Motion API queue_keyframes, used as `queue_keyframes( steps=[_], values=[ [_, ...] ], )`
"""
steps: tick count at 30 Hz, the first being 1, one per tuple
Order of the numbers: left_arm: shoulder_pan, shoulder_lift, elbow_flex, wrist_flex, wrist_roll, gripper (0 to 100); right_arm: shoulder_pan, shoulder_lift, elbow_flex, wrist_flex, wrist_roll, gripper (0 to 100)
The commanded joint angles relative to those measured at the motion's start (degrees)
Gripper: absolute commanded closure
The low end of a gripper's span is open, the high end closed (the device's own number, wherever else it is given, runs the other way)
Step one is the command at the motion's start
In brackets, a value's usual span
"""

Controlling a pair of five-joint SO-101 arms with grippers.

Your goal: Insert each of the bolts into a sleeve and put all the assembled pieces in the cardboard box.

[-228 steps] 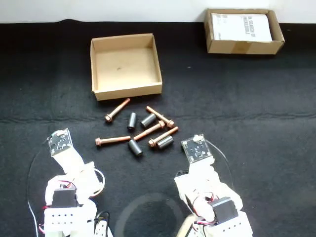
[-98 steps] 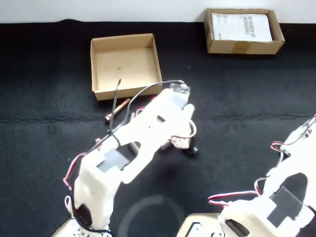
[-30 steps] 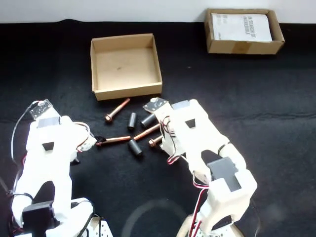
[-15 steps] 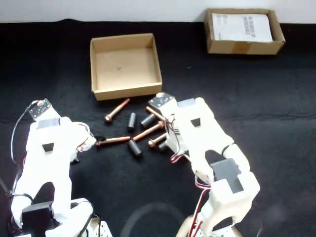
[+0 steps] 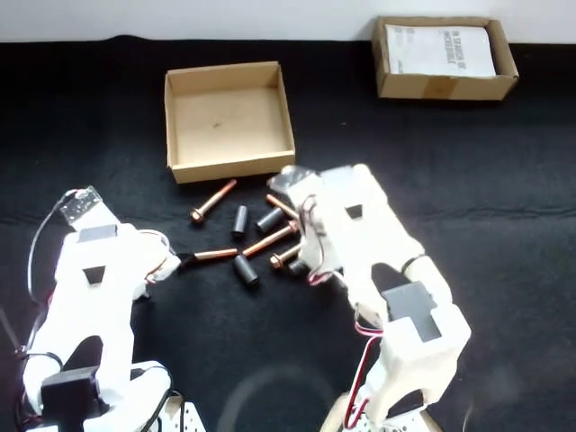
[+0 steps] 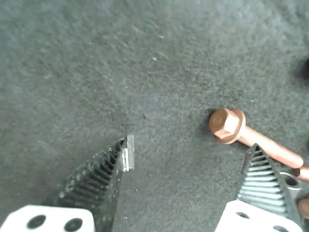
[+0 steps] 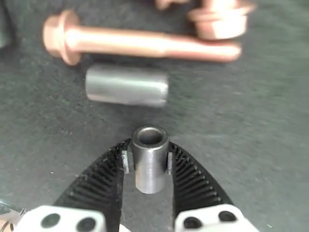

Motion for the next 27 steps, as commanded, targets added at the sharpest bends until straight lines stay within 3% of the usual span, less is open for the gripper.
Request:
queue_keyframes(
  steps=[1, 14, 21, 27],
  values=[
    [2.2, -1.8, 0.0, -0.9, 0.1, 65, 3.1, -0.7, -9.4, 5.4, 0.3, 99.1],
    [8.1, -1.8, 0.0, -0.8, 0.4, 65, 13.2, -2.7, -41.2, 21.0, -11.7, 99.1],
    [15.6, -1.9, -2.2, -0.8, -0.1, 65, 14.8, -19.7, -40.0, 20.9, -13.3, 99.1],
    [22.4, -1.9, -7.6, -0.8, 0.2, 65, 14.8, -36.4, -28.9, 20.9, -13.1, 99.1]
  ],
)
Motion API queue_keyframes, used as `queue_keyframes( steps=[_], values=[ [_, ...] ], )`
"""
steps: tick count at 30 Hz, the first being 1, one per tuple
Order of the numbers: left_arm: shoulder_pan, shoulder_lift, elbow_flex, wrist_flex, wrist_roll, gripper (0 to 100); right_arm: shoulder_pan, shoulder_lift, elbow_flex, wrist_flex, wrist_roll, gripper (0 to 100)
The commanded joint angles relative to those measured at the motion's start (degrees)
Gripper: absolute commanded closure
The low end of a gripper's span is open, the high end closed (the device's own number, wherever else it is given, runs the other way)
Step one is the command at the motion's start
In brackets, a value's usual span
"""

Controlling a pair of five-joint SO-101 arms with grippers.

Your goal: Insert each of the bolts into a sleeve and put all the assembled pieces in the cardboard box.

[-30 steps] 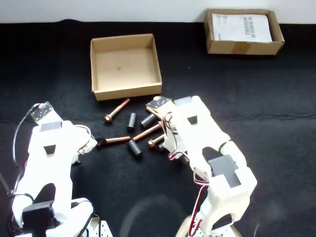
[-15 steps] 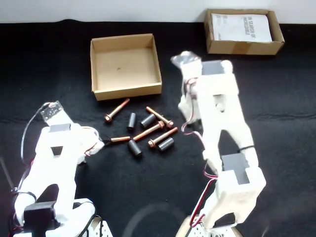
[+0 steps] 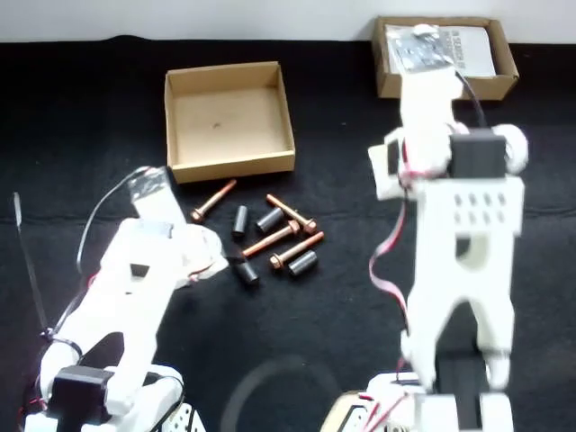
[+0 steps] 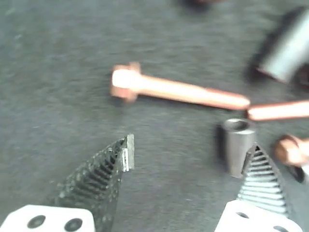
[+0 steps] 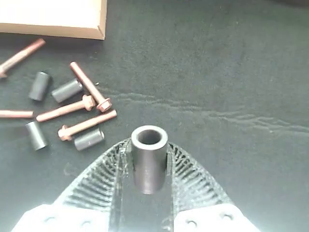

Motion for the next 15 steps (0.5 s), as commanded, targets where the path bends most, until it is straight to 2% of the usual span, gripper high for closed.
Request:
queue_keyframes(
  steps=[1, 13, 15],
  values=[
    [4.6, -1.9, -4.9, -0.3, 0.3, 65, 0.7, -12.3, 7.0, 0.7, -0.4, 99.1],
    [20.5, -1.4, -14.1, -1.1, 0.7, 65, 0.7, -36.9, 36.7, 0.6, 1.3, 99.1],
    [22.0, -1.3, -14.4, -4.5, 3.9, 65, 0.7, -40.0, 39.9, 0.6, 1.3, 99.1]
  ],
)
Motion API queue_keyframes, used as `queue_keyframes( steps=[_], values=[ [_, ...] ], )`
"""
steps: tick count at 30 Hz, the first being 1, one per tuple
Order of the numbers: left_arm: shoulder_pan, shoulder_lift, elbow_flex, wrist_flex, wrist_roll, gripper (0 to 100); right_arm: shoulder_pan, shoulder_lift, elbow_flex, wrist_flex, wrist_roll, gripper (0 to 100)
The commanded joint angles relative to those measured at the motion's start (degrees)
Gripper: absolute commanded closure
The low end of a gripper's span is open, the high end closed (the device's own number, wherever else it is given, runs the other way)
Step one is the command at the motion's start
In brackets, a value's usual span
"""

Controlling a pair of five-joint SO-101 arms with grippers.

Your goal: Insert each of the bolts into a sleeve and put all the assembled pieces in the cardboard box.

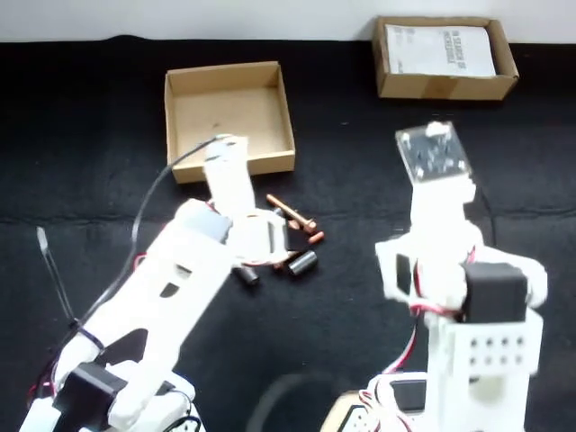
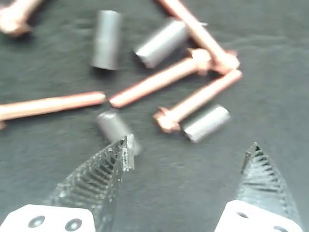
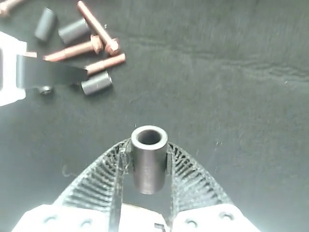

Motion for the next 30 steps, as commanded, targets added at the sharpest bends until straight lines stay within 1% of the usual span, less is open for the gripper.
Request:
queue_keyframes(
  steps=[1, 6, 8, 10, 16, 20, 27, 28, 30],
  values=[
    [3.0, -1.3, -2.6, -5.4, 5.1, 65, 0.7, -6.1, 5.1, 0.5, 0.8, 99.1],
    [3.9, -1.2, -2.5, -15.5, 16.3, 65, 0.7, -11.2, 10.9, 0.5, 0.8, 99.1],
    [3.9, -1.2, -2.5, -17.3, 20.3, 65, 0.7, -12.1, 12.0, 0.5, 0.8, 99.1],
    [3.9, -1.2, -2.4, -17.8, 22.5, 65, 0.7, -12.4, 12.3, 0.5, 0.8, 99.1],
    [5.1, 2.4, 2.2, -17.6, 23.0, 65, 0.7, -12.4, 12.4, 0.5, 0.7, 99.1],
    [3.6, 5.0, 5.1, -17.7, 26.4, 65, 0.8, -12.4, 12.4, 0.5, 0.6, 99.1],
    [2.6, 8.0, 5.4, -17.5, 26.4, 65, 0.8, -12.3, 12.4, 0.5, 0.6, 99.1],
    [2.4, 8.1, 5.3, -17.5, 26.4, 65, 0.8, -12.3, 12.5, 0.5, 0.6, 99.1],
    [2.4, 8.3, 5.2, -17.5, 26.4, 71, 0.8, -12.3, 12.5, 0.5, 0.6, 99.1]
  ],
)
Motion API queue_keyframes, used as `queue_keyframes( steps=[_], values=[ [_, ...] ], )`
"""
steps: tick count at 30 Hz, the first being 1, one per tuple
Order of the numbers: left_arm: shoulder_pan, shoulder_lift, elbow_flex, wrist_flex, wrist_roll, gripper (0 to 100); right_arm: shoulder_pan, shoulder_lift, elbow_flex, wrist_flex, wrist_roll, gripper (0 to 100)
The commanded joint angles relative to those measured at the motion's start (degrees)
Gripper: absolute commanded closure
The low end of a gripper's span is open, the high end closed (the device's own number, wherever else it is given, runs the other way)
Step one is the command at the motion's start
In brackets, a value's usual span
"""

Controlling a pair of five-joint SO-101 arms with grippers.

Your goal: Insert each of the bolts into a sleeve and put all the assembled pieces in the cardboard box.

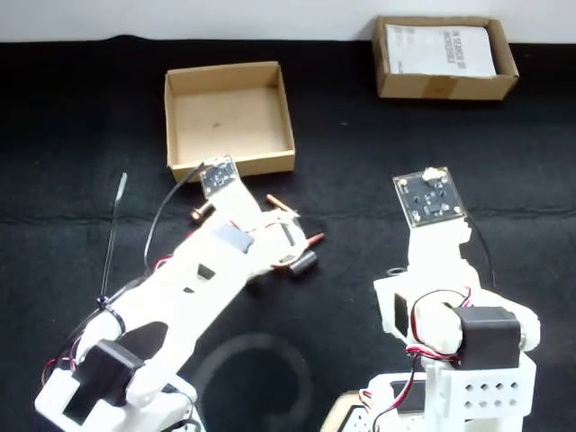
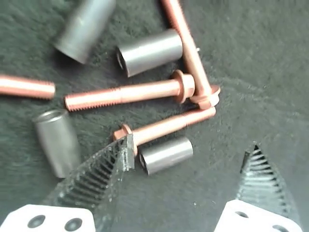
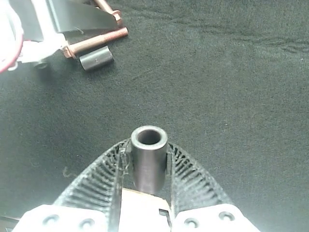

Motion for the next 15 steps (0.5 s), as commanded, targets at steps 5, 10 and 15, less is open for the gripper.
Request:
queue_keyframes(
  steps=[5, 10, 15],
  values=[
    [-0.2, 0.0, -0.6, -0.4, 0.3, 89, 0.7, -0.9, 0.1, 0.5, 0.2, 99.1],
    [0.0, -0.4, -0.6, -0.4, 0.2, 93, 0.7, -0.9, 0.1, 0.5, 0.2, 99.1],
    [0.0, 0.1, -0.2, -0.4, -3.8, 93, 0.7, -0.9, 0.1, 0.5, 0.2, 99.1]
  ],
)
